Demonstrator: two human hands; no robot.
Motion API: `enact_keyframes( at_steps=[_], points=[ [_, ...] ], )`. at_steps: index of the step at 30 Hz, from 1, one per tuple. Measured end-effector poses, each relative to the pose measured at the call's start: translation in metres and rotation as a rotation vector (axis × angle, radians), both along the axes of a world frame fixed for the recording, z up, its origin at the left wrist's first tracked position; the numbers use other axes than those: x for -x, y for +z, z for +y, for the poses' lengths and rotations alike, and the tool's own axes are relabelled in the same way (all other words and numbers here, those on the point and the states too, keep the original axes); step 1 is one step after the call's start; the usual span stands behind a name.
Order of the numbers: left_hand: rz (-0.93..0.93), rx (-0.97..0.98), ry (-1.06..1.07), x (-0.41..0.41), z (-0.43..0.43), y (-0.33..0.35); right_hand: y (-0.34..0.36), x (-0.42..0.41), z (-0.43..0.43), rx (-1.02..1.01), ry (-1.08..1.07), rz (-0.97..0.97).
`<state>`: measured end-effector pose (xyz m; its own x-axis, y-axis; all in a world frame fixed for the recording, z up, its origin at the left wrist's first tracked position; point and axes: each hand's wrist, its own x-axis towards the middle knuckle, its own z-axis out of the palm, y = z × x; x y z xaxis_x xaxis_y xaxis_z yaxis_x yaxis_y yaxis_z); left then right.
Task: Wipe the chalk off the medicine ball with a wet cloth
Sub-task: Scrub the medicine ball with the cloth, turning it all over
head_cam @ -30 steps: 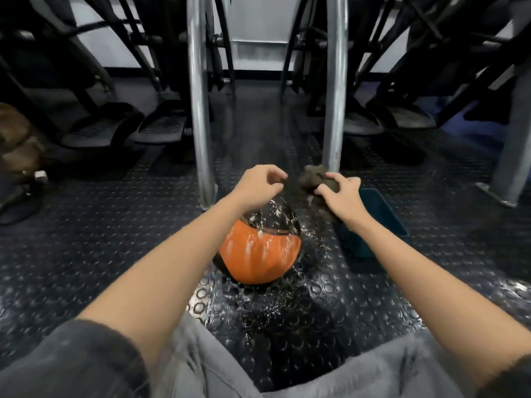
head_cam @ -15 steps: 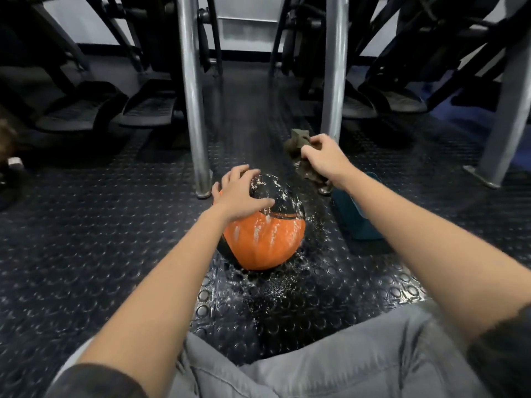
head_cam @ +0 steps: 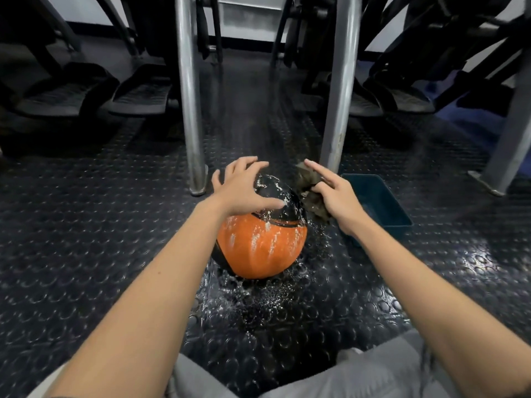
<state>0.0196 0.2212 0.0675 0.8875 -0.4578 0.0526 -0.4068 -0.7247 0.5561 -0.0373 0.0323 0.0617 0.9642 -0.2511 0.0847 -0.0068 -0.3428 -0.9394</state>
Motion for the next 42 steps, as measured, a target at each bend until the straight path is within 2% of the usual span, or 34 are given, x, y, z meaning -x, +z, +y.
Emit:
enact_keyframes(
  at_steps=[3,5,7,10,14,17,22,24,27,28,34,42],
  points=[
    [-0.059,0.047,0.009,0.004,0.008,-0.005,-0.003,0.002,-0.005,-0.063,-0.050,-0.017],
    [-0.066,0.037,0.016,0.010,0.015,-0.018,-0.006,0.002,-0.009,-0.212,-0.133,0.015],
    [-0.040,0.015,0.020,0.013,0.022,-0.031,-0.006,0.003,-0.009,-0.461,-0.147,0.080],
    [-0.024,0.063,0.031,0.012,0.024,-0.038,-0.011,-0.003,-0.010,-0.562,-0.189,0.143],
    [-0.061,0.163,0.054,0.015,0.021,-0.036,-0.011,-0.008,-0.008,-0.386,-0.234,0.057],
    [-0.097,0.207,0.069,0.016,0.023,-0.029,-0.011,-0.006,-0.010,-0.389,-0.224,0.034],
    [-0.064,0.139,0.012,0.013,0.023,-0.026,-0.006,0.005,-0.013,-0.219,-0.176,-0.088],
    [-0.054,0.091,-0.016,0.013,0.021,-0.028,-0.006,0.009,-0.015,-0.044,-0.167,-0.199],
    [-0.055,0.049,-0.022,0.012,0.020,-0.034,-0.012,0.012,-0.015,0.459,-0.042,-0.378],
    [-0.058,0.036,-0.018,0.011,0.020,-0.035,-0.015,0.012,-0.014,0.531,-0.021,-0.404],
    [-0.067,-0.030,-0.030,0.010,0.015,-0.043,-0.018,0.010,-0.008,0.368,-0.060,-0.357],
    [-0.088,-0.054,-0.052,0.007,0.014,-0.039,-0.028,0.001,0.003,0.393,0.028,-0.296]
  ],
)
